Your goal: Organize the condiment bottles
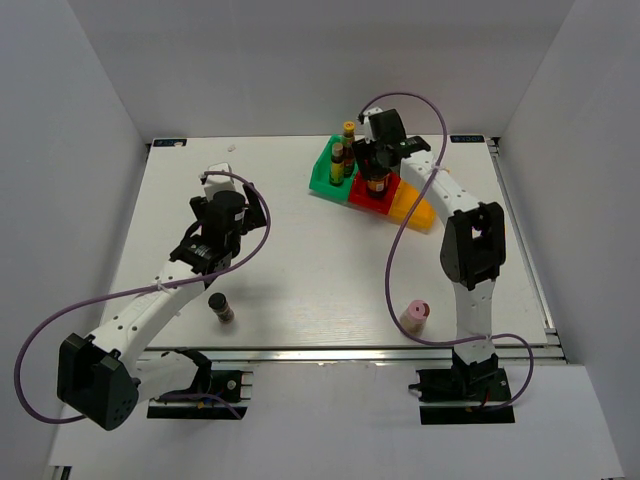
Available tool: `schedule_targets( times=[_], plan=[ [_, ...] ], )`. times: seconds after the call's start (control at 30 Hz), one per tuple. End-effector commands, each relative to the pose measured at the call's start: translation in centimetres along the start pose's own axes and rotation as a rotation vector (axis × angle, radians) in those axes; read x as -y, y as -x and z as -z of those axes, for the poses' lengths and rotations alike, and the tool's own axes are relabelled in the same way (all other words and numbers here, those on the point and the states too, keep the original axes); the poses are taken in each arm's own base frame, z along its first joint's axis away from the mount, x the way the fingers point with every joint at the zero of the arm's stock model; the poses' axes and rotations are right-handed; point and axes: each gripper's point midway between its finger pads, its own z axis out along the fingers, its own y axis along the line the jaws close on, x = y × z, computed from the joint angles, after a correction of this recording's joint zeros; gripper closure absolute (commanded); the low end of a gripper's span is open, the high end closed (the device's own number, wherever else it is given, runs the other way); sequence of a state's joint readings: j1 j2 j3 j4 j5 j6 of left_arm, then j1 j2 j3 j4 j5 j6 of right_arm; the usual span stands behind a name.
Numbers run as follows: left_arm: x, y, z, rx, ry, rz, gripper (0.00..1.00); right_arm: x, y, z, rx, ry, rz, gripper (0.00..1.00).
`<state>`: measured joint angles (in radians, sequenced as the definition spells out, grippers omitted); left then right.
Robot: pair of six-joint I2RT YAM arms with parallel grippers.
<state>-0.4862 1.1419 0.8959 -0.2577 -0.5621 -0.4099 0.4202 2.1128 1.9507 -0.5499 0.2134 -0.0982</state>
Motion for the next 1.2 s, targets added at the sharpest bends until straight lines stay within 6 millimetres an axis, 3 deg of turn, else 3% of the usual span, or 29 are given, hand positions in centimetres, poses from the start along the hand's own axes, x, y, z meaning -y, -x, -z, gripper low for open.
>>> schedule_targets(
  times=[0.0,0.23,0.47,0.53,0.6,0.73,0.77,0.83,0.87,0.9,0.93,0.97,1.0,1.03,1.07,1.1,1.13,1.17],
  plan=[
    [-0.3,0.9,0.1,0.026,0.013,0.008,0.02,1.9,4.9,1.4,0.166,-0.044,-0.011,0.68],
    [-0.5,1.1,0.3,0.031,0.017,0.013,0.02,0.8,2.2,0.3,0.106,-0.001,-0.030,0.52],
    [-0.7,1.1,0.4,0.029,0.028,0.010,0.02,1.0,1.1,0.2,0.076,-0.020,-0.060,0.38],
    [-0.7,1.2,0.5,0.030,0.026,0.012,0.02,1.0,1.4,0.7,0.082,-0.023,-0.072,0.23],
    [-0.7,1.2,0.6,0.030,0.022,0.015,0.02,1.1,2.1,1.6,0.096,-0.017,-0.075,0.11],
    [-0.8,1.4,0.9,0.036,0.021,0.020,0.02,1.3,2.8,4.3,0.102,-0.010,-0.100,0.11],
    [-0.8,1.4,0.9,0.037,0.019,0.023,0.02,1.6,3.4,6.0,0.126,-0.010,-0.115,0.11],
    [-0.7,1.4,1.0,0.036,0.010,0.027,0.02,1.0,2.0,7.1,0.096,0.022,-0.113,0.11],
    [-0.6,1.5,1.1,0.036,0.004,0.030,0.02,1.0,2.4,9.2,0.123,0.029,-0.161,0.11],
    [-0.6,1.4,1.1,0.032,0.005,0.031,0.02,0.5,0.2,9.6,0.071,0.042,-0.169,0.11],
    [-0.6,1.5,1.2,0.031,0.005,0.035,0.02,0.3,-0.7,10.3,0.056,0.044,-0.186,0.11],
    [-0.5,1.6,1.2,0.029,0.006,0.042,0.02,0.3,-0.8,12.6,0.083,0.038,-0.248,0.11],
    [-0.6,1.5,1.2,0.022,0.010,0.042,0.02,0.2,-1.9,13.5,0.070,0.030,-0.267,0.11],
    [-0.6,1.5,1.2,0.021,0.011,0.046,0.02,-0.5,-5.2,13.3,-0.001,0.028,-0.273,0.11],
    [-0.4,1.6,1.3,0.019,0.003,0.050,0.02,-1.0,-5.6,15.7,0.033,0.028,-0.289,0.11],
    [-0.4,1.7,1.3,0.021,-0.001,0.057,0.02,-1.3,-8.6,15.8,-0.024,-0.005,-0.316,0.11],
    [-0.3,1.7,1.4,0.021,-0.004,0.061,0.02,-1.6,-9.8,16.6,-0.039,-0.017,-0.320,0.11],
    [-0.2,1.7,1.4,0.022,-0.008,0.066,0.02,-2.1,-11.2,18.6,-0.052,-0.021,-0.312,0.11]
  ],
)
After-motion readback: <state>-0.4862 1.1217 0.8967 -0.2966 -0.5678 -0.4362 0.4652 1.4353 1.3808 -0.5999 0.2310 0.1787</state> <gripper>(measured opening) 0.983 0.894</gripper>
